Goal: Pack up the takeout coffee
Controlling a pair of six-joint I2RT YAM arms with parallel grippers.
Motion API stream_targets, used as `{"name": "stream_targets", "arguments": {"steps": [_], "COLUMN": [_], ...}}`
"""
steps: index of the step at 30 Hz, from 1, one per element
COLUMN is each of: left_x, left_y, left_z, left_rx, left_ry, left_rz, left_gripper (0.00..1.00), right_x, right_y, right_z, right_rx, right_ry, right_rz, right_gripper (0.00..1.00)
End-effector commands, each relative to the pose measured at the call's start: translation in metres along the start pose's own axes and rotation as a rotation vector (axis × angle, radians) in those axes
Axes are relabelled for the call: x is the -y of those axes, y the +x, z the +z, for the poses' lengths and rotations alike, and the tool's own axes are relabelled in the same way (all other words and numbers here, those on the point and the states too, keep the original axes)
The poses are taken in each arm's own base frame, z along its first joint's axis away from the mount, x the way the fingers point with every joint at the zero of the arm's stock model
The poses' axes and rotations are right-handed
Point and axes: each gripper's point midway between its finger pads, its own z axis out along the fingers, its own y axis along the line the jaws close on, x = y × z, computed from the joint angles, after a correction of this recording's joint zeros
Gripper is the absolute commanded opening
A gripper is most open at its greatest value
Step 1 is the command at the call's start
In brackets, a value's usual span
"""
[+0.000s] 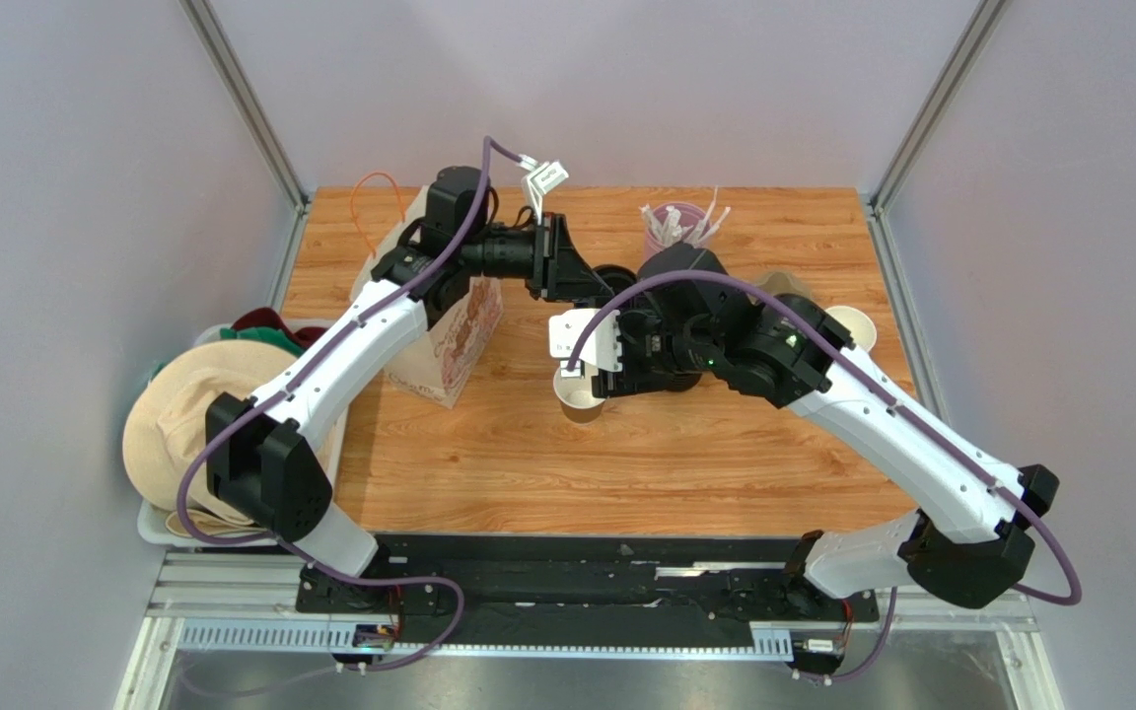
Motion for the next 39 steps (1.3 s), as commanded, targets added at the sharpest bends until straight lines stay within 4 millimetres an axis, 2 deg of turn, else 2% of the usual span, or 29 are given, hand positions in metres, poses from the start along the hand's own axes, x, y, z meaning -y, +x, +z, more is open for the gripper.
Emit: {"name": "stream_targets", "arguments": {"steps": [1,9,13,19,34,39], "left_x": [0.015,0.021,0.022,0.028,0.028,0.029], "left_y": [-0.009,-0.008,-0.009,-0.010,-0.012,-0.013], "left_z": [-0.005,-0.008,-0.009,-0.011,-0.011,-0.011], "left_rx": [0.022,0.024,0.026,0.029,0.028,0.030], "left_ry": [0.027,0.039,0.044,0.054,0.052,0.058], "left_rz": [0.060,0.067,0.072,0.085,0.093,0.093], "left_gripper": [0.22,0.22,0.22,0.22,0.22,0.22], "right_x": [0.007,0.016,0.022,0.020,0.022,0.023], "right_y": [-0.002,-0.001,0.007,0.017,0.025,0.021], "right_z": [0.008,0.012,0.012,0.015,0.010,0.009], "right_rx": [0.005,-0.013,-0.049,-0.073,-0.101,-0.088], "right_ry": [0.036,0.076,0.114,0.116,0.147,0.148], "right_rz": [-0.006,-0.006,-0.008,-0.006,-0.021,-0.019], "right_gripper": [0.56,0.53,0.52,0.48,0.39,0.36]}}
